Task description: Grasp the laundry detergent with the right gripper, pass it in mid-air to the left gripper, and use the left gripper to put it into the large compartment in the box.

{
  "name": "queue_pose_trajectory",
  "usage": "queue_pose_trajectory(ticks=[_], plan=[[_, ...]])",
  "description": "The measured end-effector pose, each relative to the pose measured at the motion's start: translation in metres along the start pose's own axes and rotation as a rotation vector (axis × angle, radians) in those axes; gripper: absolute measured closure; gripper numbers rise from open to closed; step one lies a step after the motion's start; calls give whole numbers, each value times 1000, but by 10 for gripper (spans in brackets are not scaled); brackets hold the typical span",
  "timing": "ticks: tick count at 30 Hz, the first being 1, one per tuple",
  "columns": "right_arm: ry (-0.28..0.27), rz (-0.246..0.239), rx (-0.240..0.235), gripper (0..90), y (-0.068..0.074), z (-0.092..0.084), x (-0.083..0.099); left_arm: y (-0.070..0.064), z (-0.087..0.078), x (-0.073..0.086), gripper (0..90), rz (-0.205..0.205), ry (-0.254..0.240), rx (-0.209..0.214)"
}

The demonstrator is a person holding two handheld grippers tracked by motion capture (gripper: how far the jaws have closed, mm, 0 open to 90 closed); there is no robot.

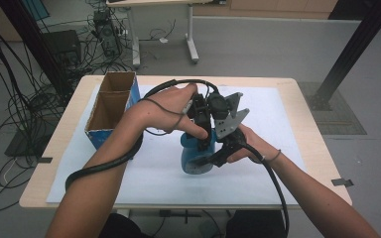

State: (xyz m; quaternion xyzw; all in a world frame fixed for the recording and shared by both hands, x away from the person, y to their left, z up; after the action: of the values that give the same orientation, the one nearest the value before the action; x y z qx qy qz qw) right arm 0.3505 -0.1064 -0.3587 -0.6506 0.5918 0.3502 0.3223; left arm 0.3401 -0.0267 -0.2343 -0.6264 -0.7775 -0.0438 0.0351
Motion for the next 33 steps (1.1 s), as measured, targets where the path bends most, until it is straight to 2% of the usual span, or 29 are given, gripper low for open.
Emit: queue_pose_trajectory(ticks=[4, 17, 19, 20, 21, 22, 26, 28, 30, 33], plan=[[4, 13, -5, 425, 1, 1, 1, 1, 1, 0, 367, 0, 2, 3], [-13, 9, 1, 410, 1, 2, 2, 0, 1, 0, 368, 0, -5, -3], [-24, 15, 10, 344, 2, 3, 2, 0, 0, 0, 369, 0, -4, -3], [-24, 15, 10, 344, 2, 3, 2, 0, 0, 0, 369, 0, -4, -3], [-19, 13, 14, 299, 2, 4, 3, 0, 0, 1, 369, 1, -9, -3], [-28, 36, 22, 200, 2, 5, 5, 0, -1, 1, 369, 2, -1, -2], [-55, 66, 37, 65, 2, 5, 6, 0, -2, 1, 369, 3, 2, -2], [-62, 70, 33, 54, 3, 5, 6, 1, -1, 1, 369, 1, -3, -3], [-70, 49, 48, 48, 2, 3, 5, 0, -1, 1, 369, 1, -4, -6], [-76, 55, 49, 49, 2, 2, 5, 0, -2, 1, 370, -1, -5, -6]])
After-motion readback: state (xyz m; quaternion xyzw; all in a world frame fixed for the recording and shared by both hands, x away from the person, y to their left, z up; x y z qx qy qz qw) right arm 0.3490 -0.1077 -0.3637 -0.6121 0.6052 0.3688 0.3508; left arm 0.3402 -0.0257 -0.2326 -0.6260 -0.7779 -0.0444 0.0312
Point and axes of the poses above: each handheld gripper's, and its own axes: z roughly forward along the jaws, x roughly out of its underside, y roughly to its left, the point moved 3 cm from there along z, roughly forward along the jaws, and after that the axes turned 6 degrees about y, right-handed, at the moved point
